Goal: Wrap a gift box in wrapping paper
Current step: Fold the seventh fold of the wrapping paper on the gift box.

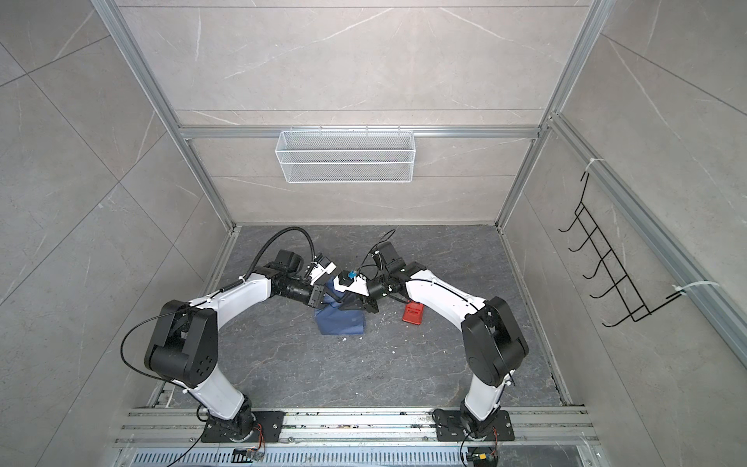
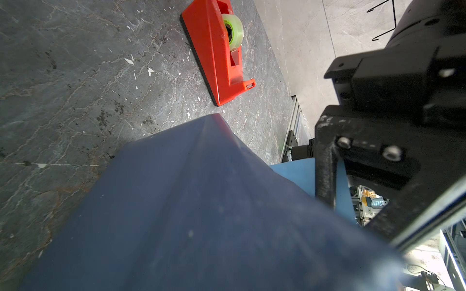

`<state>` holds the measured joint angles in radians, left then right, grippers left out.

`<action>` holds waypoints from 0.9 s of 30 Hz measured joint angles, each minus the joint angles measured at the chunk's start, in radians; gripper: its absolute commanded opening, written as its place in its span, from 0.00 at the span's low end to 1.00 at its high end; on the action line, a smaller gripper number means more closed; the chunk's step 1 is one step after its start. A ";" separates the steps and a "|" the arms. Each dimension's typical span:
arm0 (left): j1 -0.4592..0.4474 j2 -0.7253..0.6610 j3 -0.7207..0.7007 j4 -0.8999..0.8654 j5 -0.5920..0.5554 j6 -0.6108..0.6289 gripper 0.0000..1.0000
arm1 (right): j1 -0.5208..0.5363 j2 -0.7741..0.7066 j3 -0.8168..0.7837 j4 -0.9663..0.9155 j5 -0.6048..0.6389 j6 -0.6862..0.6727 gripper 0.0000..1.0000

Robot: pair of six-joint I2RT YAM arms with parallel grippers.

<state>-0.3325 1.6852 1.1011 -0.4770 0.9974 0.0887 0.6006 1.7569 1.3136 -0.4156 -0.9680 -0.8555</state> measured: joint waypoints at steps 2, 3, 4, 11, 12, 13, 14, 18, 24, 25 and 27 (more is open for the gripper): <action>0.000 0.000 0.000 -0.003 0.000 0.004 0.00 | 0.000 0.007 0.008 -0.018 -0.010 -0.015 0.01; 0.000 0.000 0.000 -0.003 0.001 0.006 0.00 | 0.000 0.008 0.009 -0.026 -0.013 -0.027 0.01; 0.000 0.000 0.000 -0.003 0.002 0.007 0.00 | 0.000 0.008 0.011 -0.034 -0.016 -0.034 0.05; -0.001 0.000 0.000 -0.007 0.003 0.011 0.00 | 0.001 0.007 0.014 -0.039 -0.016 -0.077 0.46; -0.001 0.000 0.000 -0.006 0.003 0.011 0.00 | 0.003 0.006 0.014 -0.035 -0.013 -0.082 0.47; -0.001 0.000 0.000 -0.006 0.003 0.011 0.00 | 0.005 0.006 0.014 -0.029 -0.004 -0.084 0.48; -0.001 0.000 0.000 -0.006 0.003 0.012 0.00 | 0.008 0.005 0.014 -0.021 0.008 -0.084 0.53; -0.001 -0.001 0.000 -0.008 0.003 0.013 0.00 | 0.034 0.002 0.014 0.016 0.072 -0.089 0.56; -0.001 -0.002 0.000 -0.009 0.003 0.013 0.00 | 0.074 0.002 0.024 0.011 0.143 -0.121 0.56; -0.001 -0.002 0.000 -0.008 0.003 0.013 0.00 | 0.082 0.002 0.033 -0.002 0.151 -0.132 0.56; -0.001 -0.002 0.000 -0.007 0.003 0.013 0.00 | 0.103 0.002 0.056 -0.019 0.167 -0.151 0.56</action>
<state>-0.3332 1.6829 1.1011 -0.4843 1.0000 0.1020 0.7033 1.7588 1.3701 -0.4351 -0.8013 -1.0069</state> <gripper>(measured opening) 0.044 0.561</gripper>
